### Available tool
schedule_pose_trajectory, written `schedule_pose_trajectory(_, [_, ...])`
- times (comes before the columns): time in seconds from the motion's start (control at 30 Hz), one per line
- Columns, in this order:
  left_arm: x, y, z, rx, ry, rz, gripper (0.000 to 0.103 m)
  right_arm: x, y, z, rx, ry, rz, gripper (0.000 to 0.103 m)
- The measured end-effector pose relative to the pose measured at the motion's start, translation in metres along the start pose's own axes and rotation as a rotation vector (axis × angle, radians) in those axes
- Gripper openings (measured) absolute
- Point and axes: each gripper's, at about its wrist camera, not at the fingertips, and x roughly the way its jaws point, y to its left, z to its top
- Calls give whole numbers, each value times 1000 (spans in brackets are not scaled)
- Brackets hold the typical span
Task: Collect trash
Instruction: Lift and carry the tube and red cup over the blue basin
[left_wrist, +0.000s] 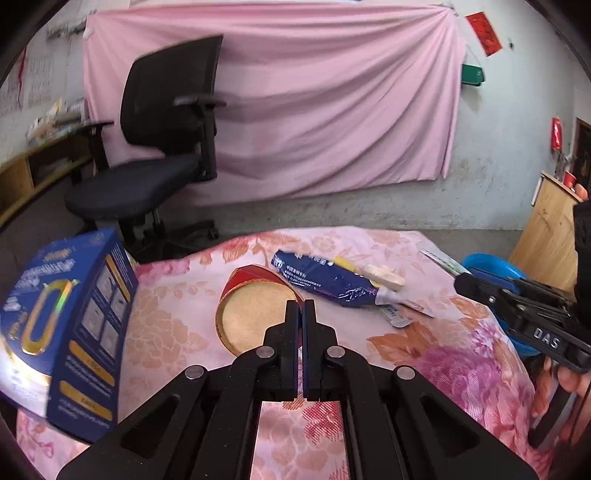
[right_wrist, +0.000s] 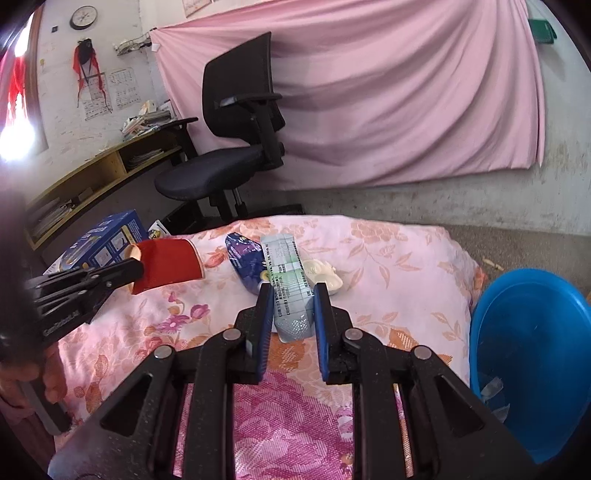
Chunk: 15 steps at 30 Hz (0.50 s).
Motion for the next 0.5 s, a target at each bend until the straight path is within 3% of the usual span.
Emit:
schedule_pose_trajectory(0.33, [-43,-19,10,39,-283,-38,0,-45,13,2,-64,-244,-57,44])
schedule_pose_trajectory(0.5, [-56,-35,15,75,-366,-55,0,-74,8,1,-56,-380,-89,44])
